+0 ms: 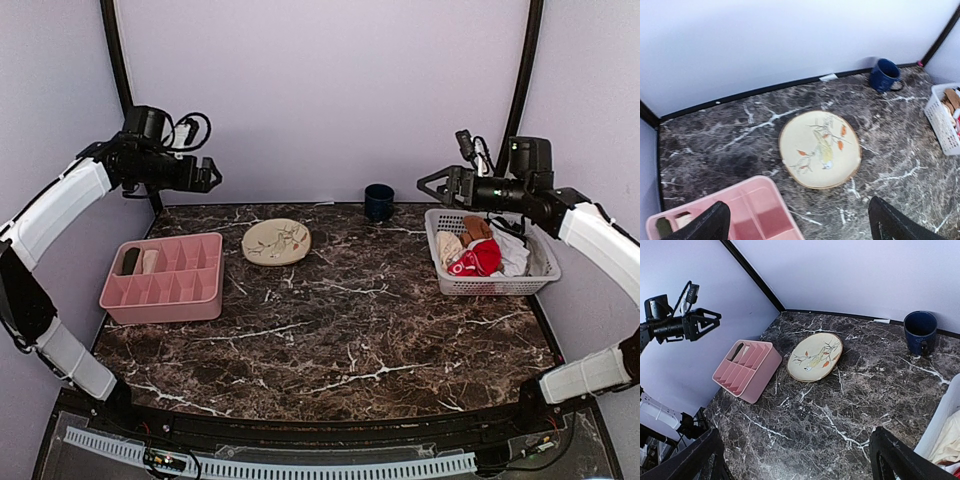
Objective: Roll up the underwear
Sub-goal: Reset both arms
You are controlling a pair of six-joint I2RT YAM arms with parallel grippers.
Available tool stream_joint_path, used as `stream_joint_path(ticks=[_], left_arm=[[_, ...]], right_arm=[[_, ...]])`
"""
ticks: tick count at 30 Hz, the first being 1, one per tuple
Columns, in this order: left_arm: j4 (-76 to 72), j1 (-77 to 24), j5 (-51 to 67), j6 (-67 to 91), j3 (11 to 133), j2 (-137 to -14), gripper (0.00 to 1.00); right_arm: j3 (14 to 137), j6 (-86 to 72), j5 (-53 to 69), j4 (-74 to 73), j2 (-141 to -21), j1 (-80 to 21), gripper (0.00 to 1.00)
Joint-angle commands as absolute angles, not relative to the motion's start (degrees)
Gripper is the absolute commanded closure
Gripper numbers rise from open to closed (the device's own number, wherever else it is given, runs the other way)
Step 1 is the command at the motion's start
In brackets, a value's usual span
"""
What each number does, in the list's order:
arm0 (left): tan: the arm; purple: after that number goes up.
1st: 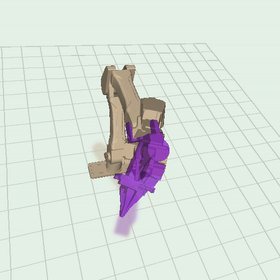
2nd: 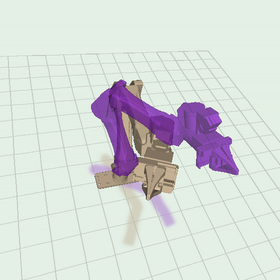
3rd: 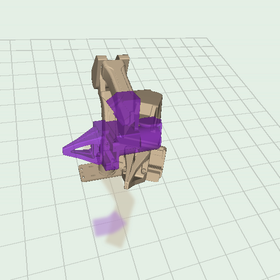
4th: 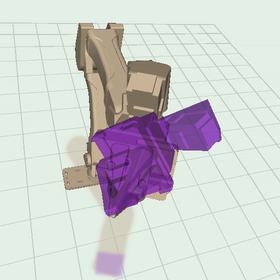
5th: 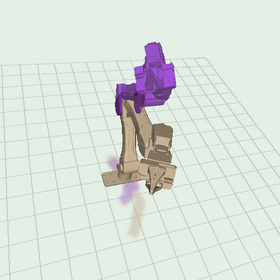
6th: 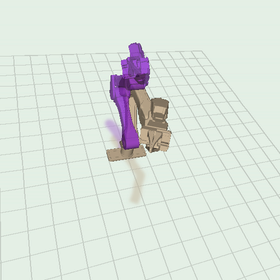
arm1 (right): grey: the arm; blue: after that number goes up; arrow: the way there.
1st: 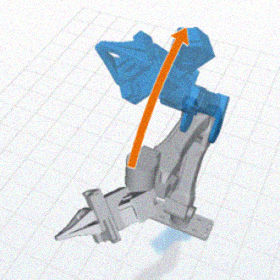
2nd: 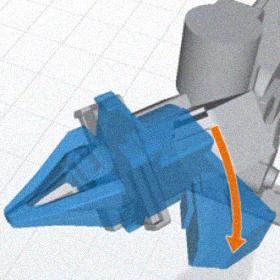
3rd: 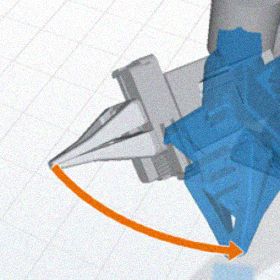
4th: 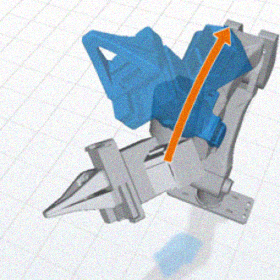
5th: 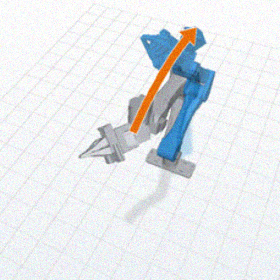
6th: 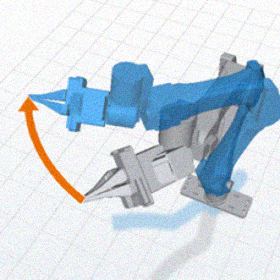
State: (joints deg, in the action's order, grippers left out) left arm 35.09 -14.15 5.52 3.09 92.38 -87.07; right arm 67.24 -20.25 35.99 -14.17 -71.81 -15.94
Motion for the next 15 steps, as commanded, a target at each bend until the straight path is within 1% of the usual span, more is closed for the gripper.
stream_joint_path(ticks=[1, 7, 12, 15], left_arm=[[33.0, -23.3, 5.6, 9.5, 86.0, -84.1, 0.01], [31.3, -34.6, 2.3, 17.5, 78.2, -84.6, 0.01], [23.4, -42.4, 6.5, 23.5, 68.3, -83.3, 0.01], [21.6, -45.6, 6.7, 25.5, 64.7, -83.5, 0.01]], right_arm=[[61.5, -22.8, 36.2, -13.3, -68.1, -15.6, 0.01], [51.8, -22.4, 36.7, -13.0, -64.8, -17.2, 0.01], [42.3, -23.4, 35.0, -9.5, -62.6, -21.3, 0.01], [38.3, -26.0, 33.0, -6.8, -61.0, -24.0, 0.01]])
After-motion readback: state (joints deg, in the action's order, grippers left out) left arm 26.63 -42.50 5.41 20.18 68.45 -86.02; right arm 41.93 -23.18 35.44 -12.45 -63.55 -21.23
